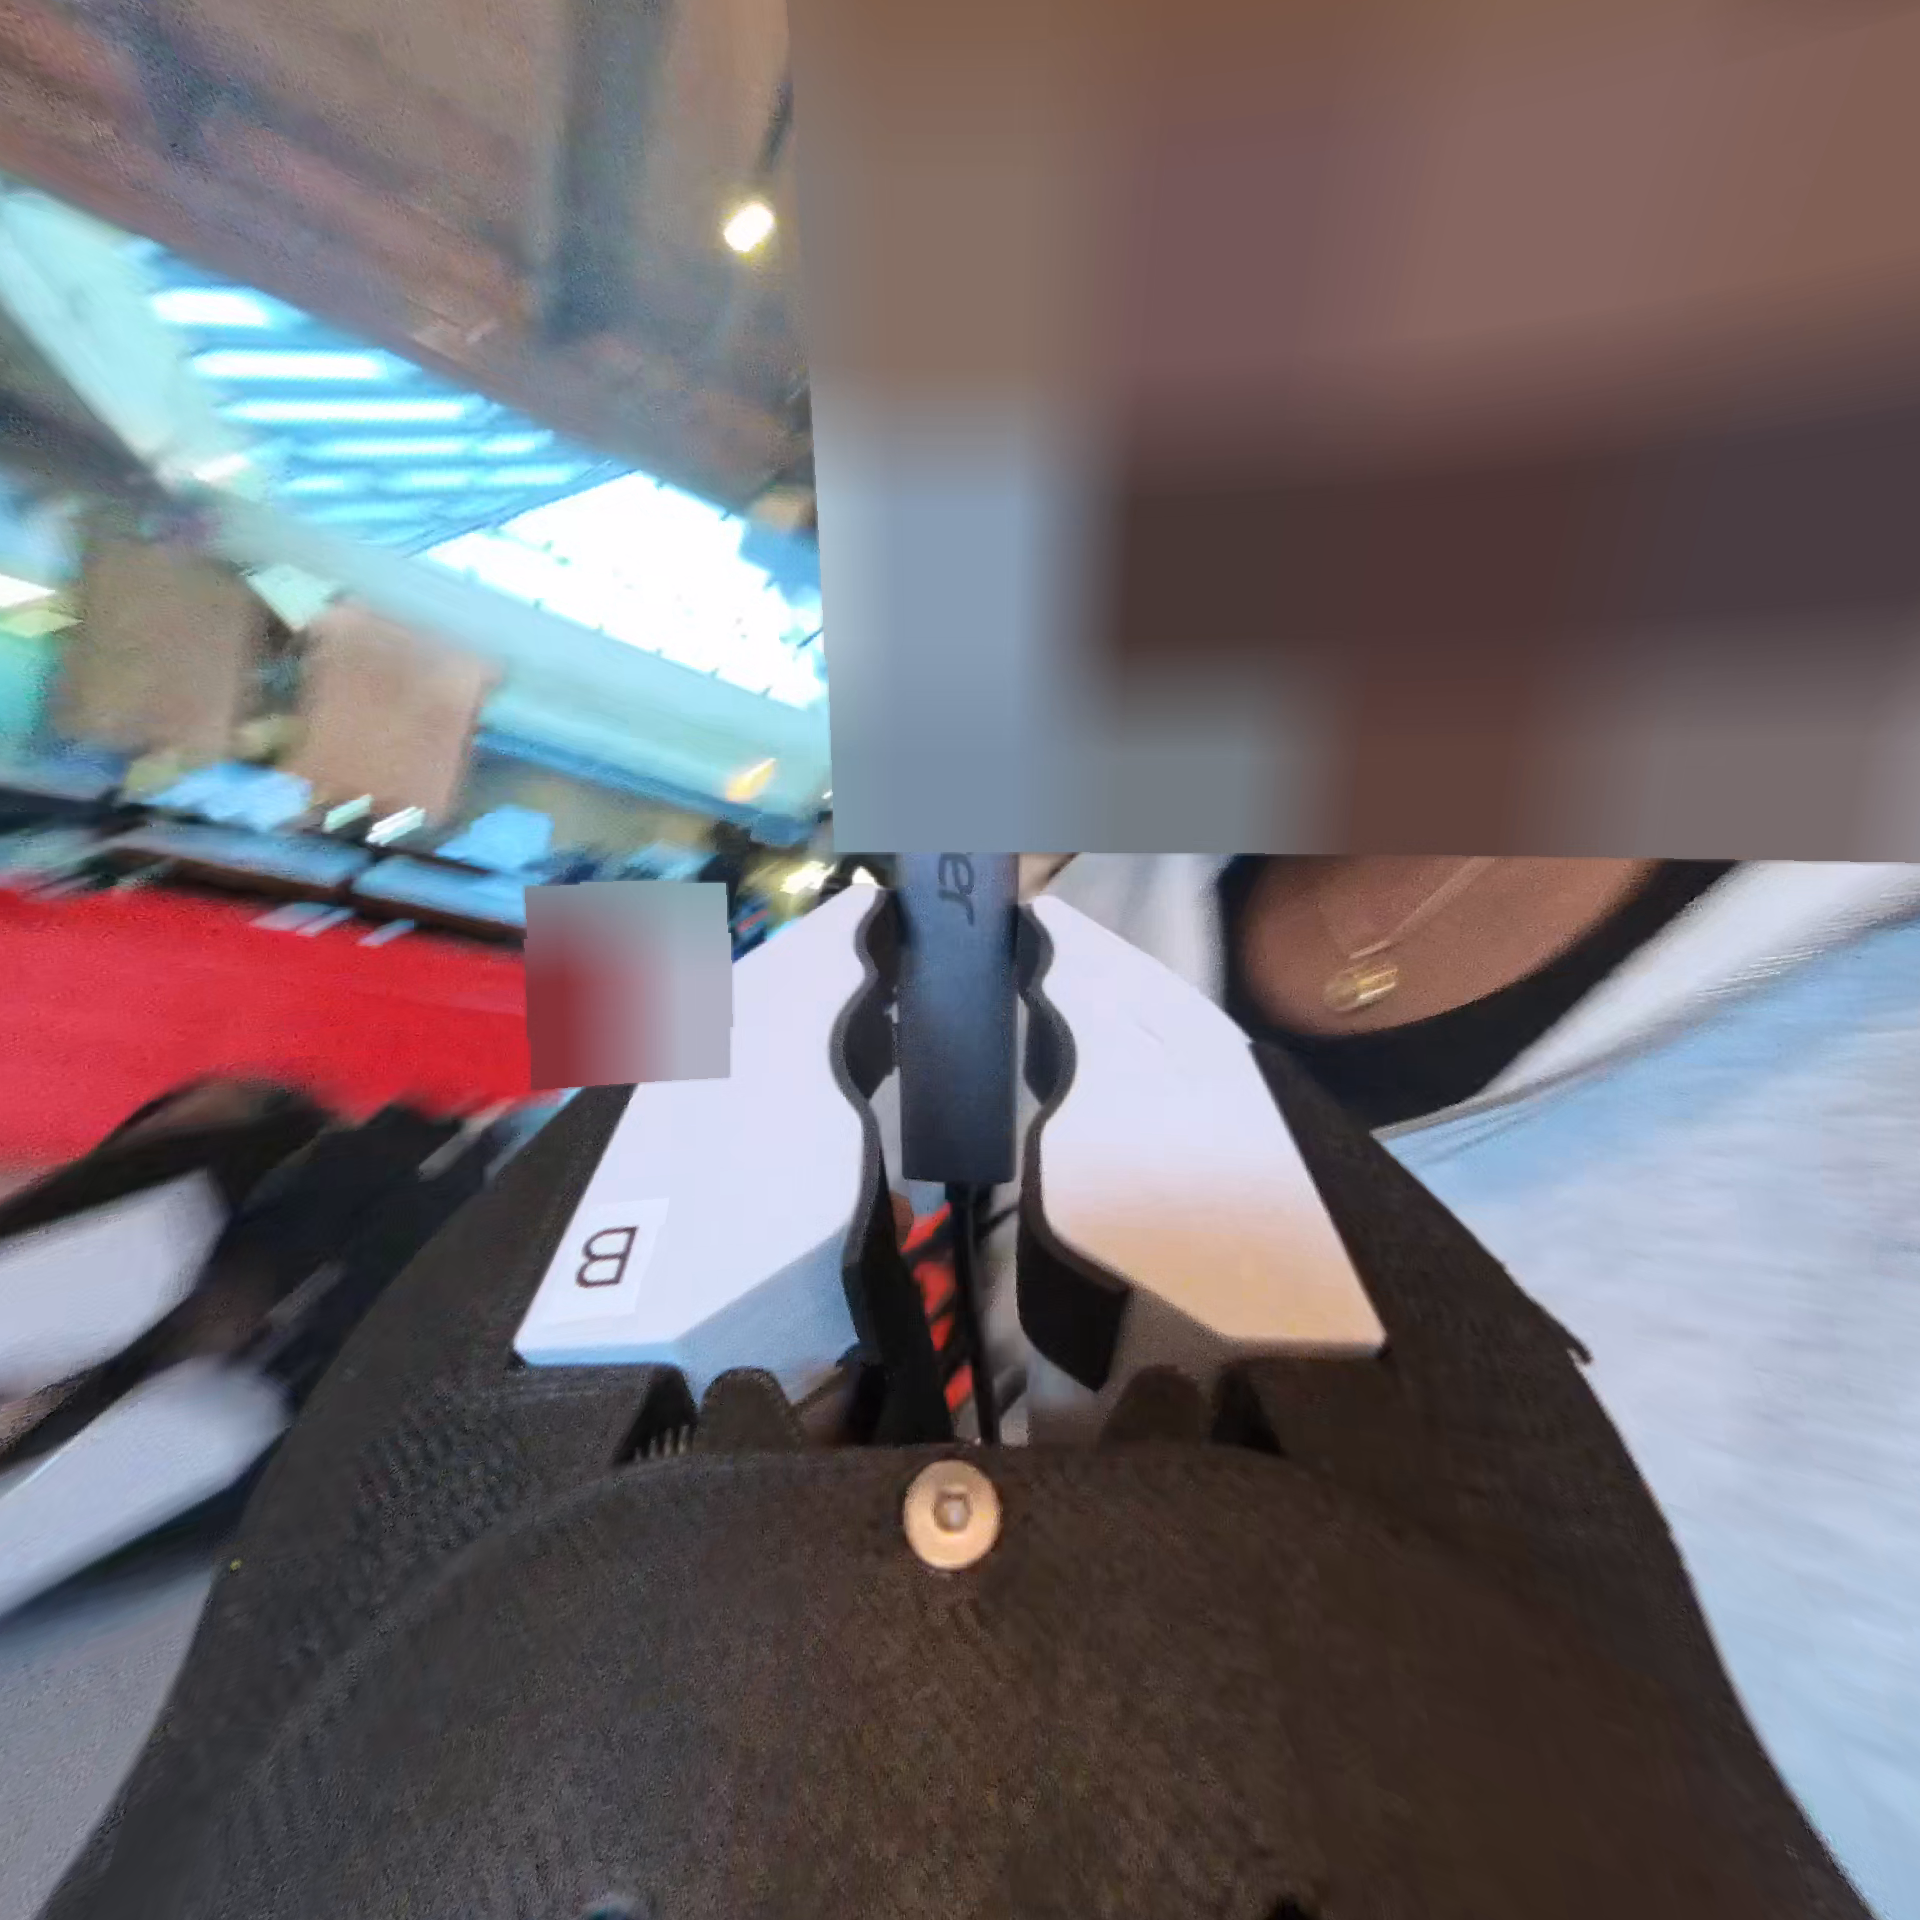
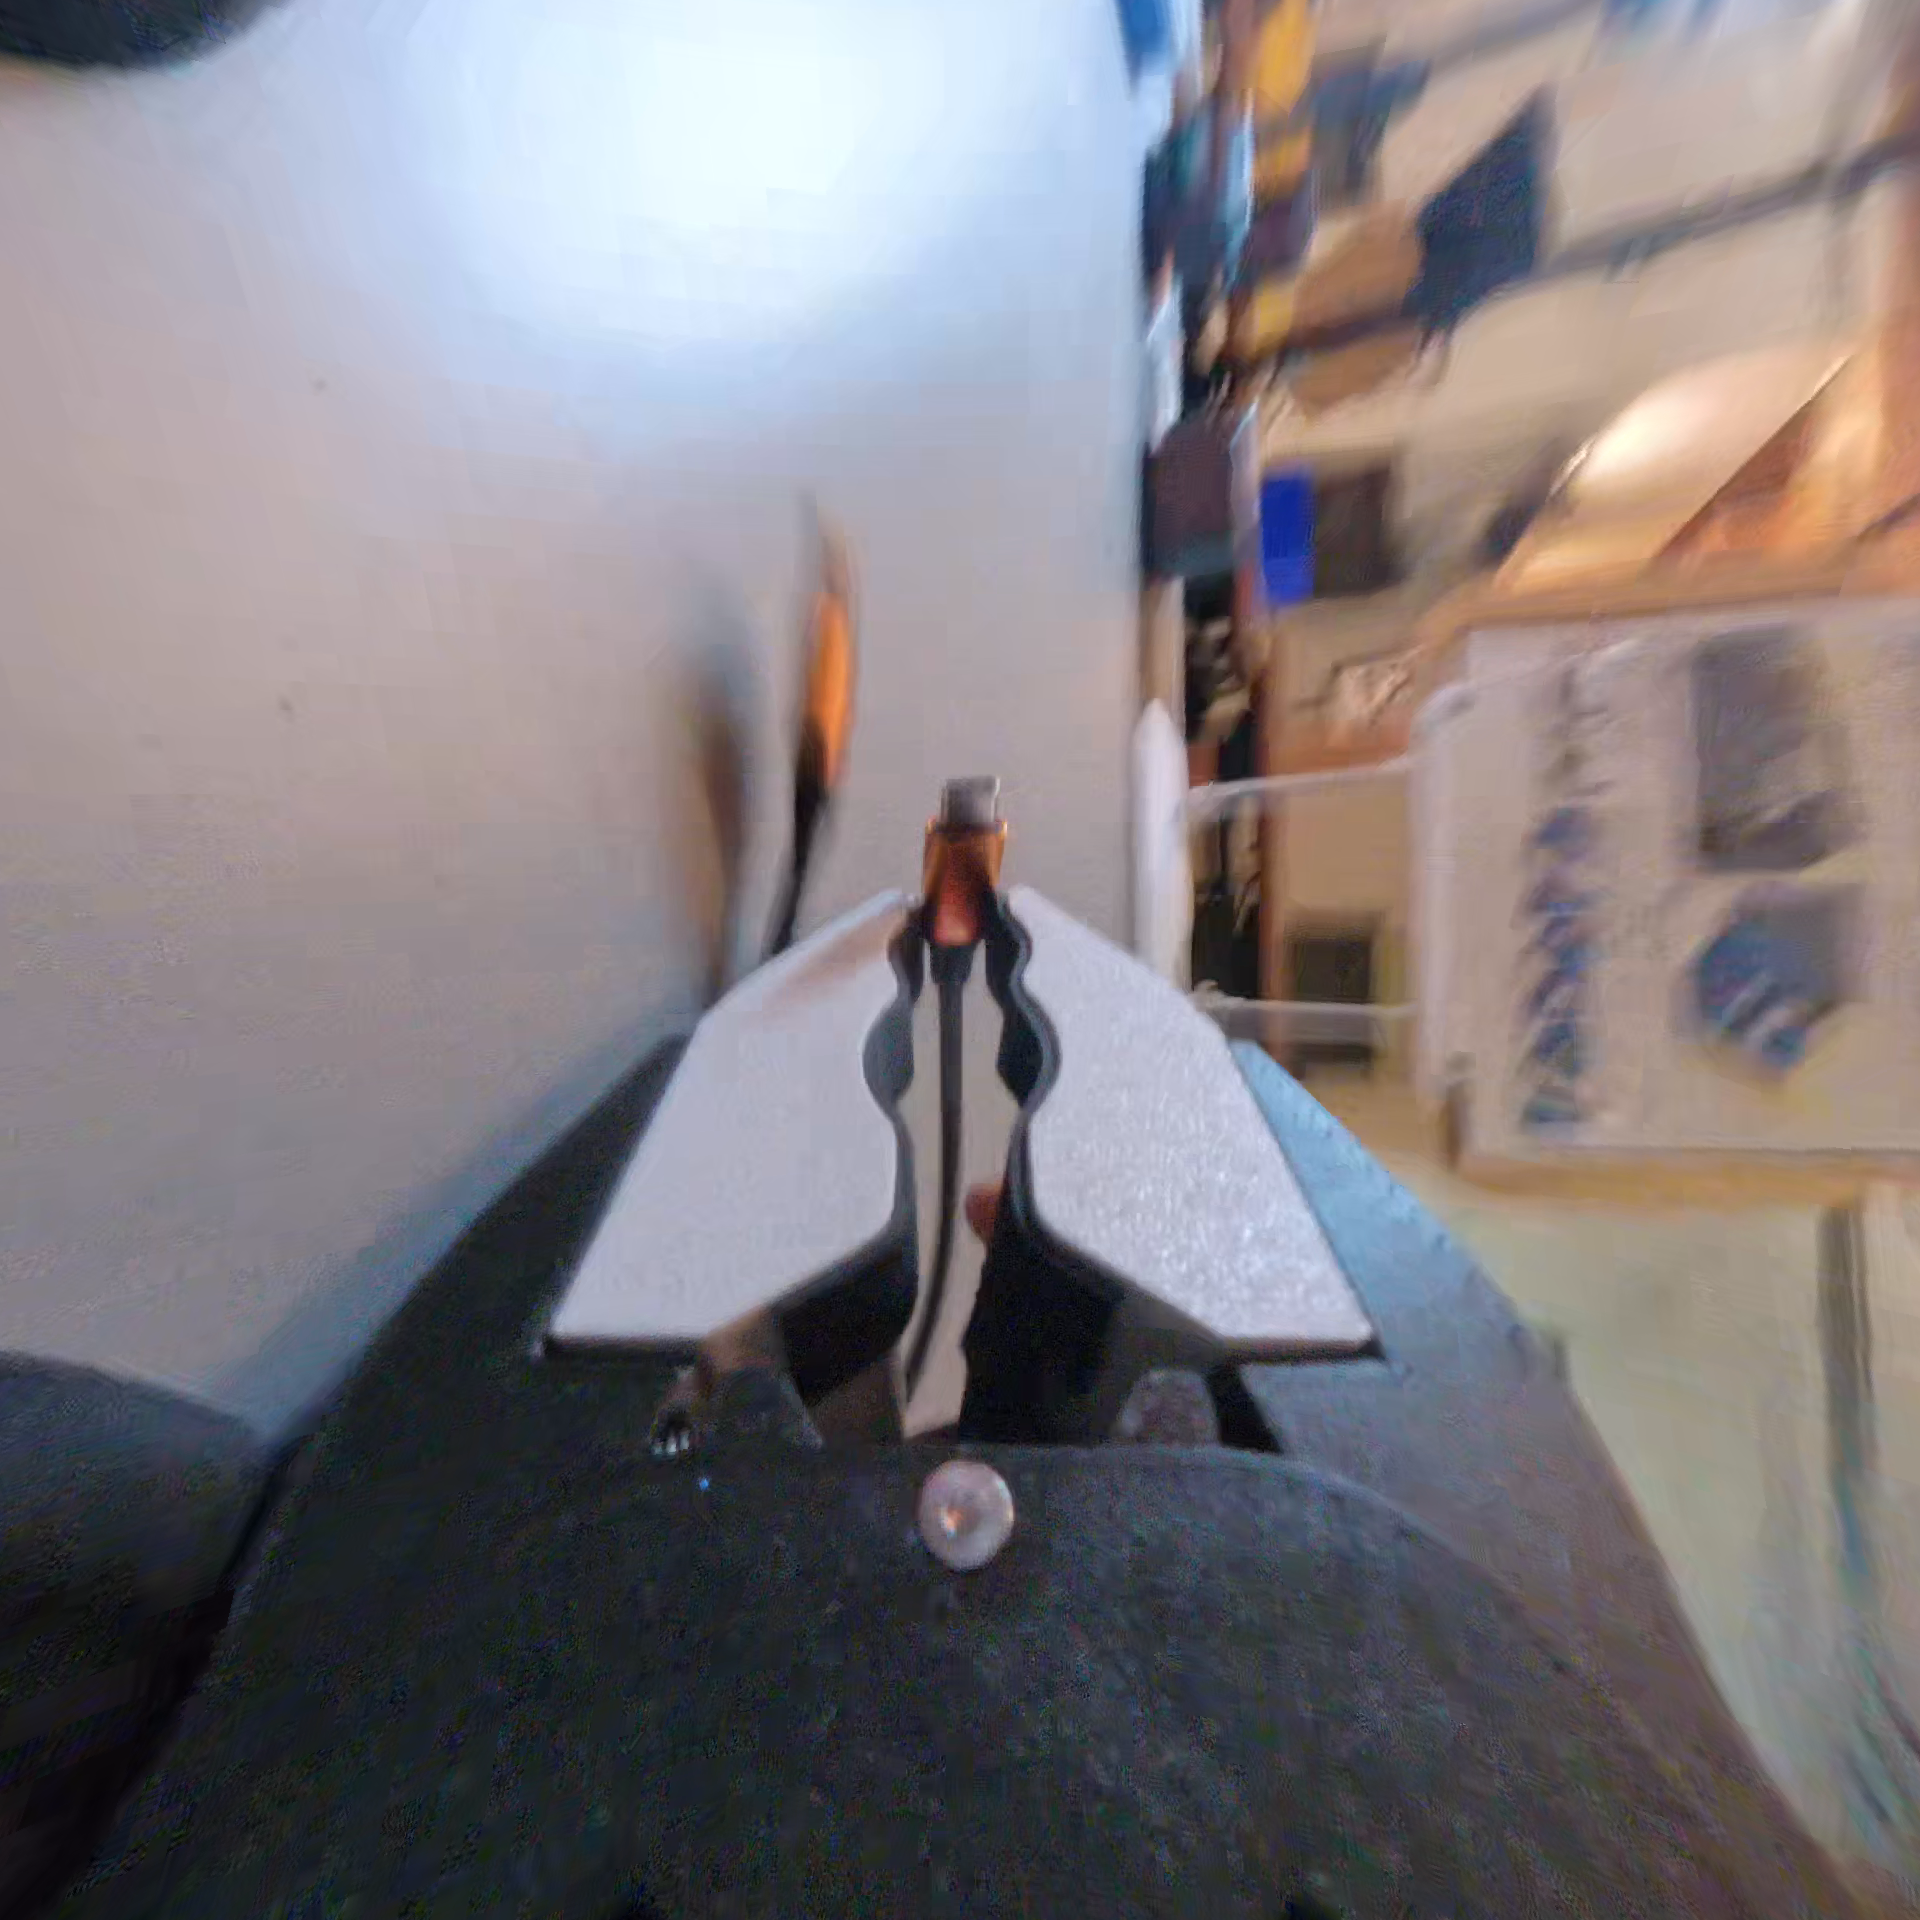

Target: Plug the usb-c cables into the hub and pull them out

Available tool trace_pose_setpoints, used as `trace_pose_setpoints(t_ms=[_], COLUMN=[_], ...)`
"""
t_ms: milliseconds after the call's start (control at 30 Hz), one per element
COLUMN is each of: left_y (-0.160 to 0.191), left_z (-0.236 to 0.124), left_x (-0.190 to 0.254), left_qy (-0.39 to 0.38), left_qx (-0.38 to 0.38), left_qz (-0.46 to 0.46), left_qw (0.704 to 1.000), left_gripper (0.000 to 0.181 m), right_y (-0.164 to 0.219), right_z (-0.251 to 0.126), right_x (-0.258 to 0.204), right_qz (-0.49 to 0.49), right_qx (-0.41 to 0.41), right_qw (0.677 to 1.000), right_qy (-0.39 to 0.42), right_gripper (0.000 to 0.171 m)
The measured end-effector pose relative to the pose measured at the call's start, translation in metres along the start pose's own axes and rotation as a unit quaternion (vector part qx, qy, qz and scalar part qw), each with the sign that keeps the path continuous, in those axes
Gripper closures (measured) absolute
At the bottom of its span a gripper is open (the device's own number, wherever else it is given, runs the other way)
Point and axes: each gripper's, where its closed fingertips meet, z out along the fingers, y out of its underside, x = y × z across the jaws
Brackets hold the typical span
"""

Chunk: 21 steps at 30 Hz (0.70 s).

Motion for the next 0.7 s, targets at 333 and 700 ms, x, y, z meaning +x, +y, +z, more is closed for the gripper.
trace_pose_setpoints(t_ms=[333, 700], left_y=[-0.001, -0.008], left_z=[-0.033, -0.047], left_x=[-0.058, -0.075], left_qy=[-0.196, -0.244], left_qx=[0.007, 0.046], left_qz=[0.039, -0.004], left_qw=[0.98, 0.969], left_gripper=[0.159, 0.159], right_y=[-0.032, 0.002], right_z=[-0.05, -0.089], right_x=[0.099, 0.149], right_qz=[0.275, 0.414], right_qx=[0.21, 0.257], right_qw=[0.927, 0.847], right_qy=[0.145, 0.212], right_gripper=[0.159, 0.159])
